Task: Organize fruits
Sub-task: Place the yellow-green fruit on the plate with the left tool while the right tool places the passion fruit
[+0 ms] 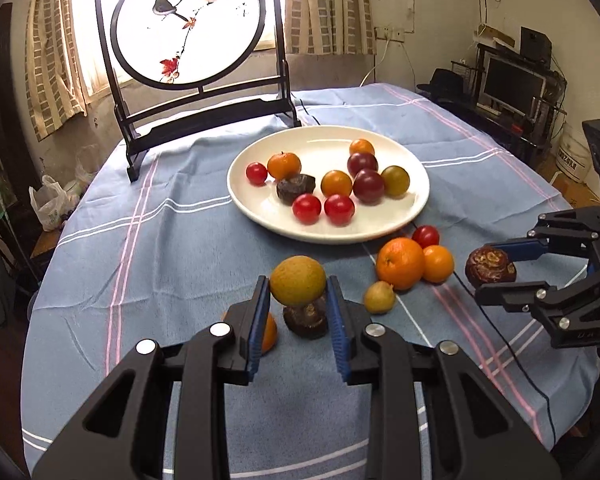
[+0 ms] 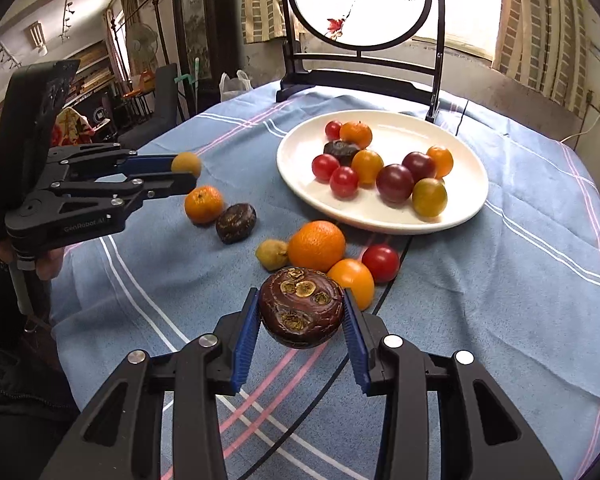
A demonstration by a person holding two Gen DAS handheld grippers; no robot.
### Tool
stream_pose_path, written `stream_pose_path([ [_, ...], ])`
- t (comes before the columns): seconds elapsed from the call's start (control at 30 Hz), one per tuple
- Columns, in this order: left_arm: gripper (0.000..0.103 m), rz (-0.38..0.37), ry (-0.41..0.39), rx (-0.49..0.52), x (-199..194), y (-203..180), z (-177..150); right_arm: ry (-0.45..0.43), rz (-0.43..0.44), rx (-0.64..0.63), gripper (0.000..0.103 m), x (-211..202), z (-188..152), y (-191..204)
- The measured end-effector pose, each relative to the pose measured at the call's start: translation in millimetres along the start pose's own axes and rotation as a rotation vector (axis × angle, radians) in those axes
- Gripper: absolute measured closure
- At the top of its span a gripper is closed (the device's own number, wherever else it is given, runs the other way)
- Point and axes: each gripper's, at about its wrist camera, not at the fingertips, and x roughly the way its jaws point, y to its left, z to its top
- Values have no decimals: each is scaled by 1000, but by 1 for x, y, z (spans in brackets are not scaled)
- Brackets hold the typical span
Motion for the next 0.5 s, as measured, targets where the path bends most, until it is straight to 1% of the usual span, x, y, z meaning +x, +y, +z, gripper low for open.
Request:
stream_pose_path([
  [0.1,75,19,-14,8,6,-9,13,-9,-1,3,63,0,6,-3],
  [0.27,75,24,-43,11,15,-18,41,-58,-17,2,63,-6,26,-12],
  [0.5,75,51,-73,8,35,-18,83,-124,-42,12,63,-12,59,-33],
])
